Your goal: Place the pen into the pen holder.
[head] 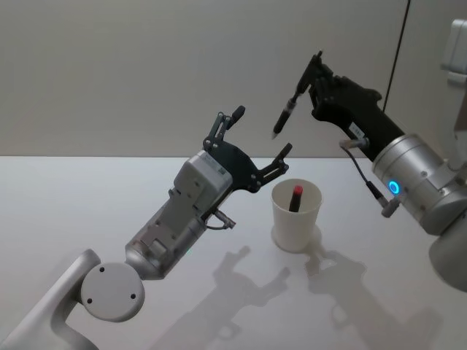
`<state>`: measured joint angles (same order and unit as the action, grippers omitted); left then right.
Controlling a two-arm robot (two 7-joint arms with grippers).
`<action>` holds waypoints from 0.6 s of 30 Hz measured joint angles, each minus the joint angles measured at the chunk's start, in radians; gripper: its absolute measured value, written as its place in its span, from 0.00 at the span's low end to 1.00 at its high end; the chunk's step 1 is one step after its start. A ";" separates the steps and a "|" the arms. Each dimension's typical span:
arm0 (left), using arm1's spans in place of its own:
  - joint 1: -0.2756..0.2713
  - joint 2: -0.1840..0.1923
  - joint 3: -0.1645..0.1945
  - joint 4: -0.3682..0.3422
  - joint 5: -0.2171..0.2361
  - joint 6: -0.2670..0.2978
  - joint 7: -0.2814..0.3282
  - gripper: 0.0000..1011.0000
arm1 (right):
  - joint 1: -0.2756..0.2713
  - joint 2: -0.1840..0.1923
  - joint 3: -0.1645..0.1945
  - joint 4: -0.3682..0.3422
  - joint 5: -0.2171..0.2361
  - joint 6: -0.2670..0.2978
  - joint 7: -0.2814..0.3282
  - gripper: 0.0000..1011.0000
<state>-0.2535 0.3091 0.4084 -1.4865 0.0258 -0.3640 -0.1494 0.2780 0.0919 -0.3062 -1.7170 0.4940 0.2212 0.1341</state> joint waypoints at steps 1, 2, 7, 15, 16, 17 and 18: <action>0.000 0.000 0.000 0.000 0.000 0.000 0.000 0.99 | 0.001 0.001 0.000 0.002 -0.013 -0.006 -0.004 0.10; 0.000 0.000 0.000 0.000 0.000 0.000 0.000 0.99 | 0.001 0.002 0.000 0.003 -0.022 -0.010 -0.005 0.10; 0.000 0.000 0.000 0.000 0.000 0.000 0.000 0.99 | 0.006 0.008 0.001 0.011 -0.061 -0.026 -0.009 0.10; 0.000 0.000 0.000 0.000 0.000 0.000 0.000 0.99 | 0.019 0.020 0.005 0.037 -0.125 -0.050 0.006 0.10; 0.000 0.000 0.000 0.000 0.000 0.000 0.000 0.99 | 0.020 0.021 0.006 0.039 -0.130 -0.052 0.009 0.10; 0.000 0.000 0.000 0.000 0.000 0.000 0.000 0.99 | 0.023 0.023 0.006 0.045 -0.138 -0.054 0.014 0.10; 0.000 0.000 0.000 0.000 0.000 0.000 0.000 0.99 | 0.024 0.023 0.007 0.047 -0.142 -0.054 0.016 0.10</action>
<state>-0.2535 0.3091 0.4083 -1.4864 0.0257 -0.3640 -0.1494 0.3019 0.1152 -0.2994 -1.6696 0.3522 0.1669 0.1502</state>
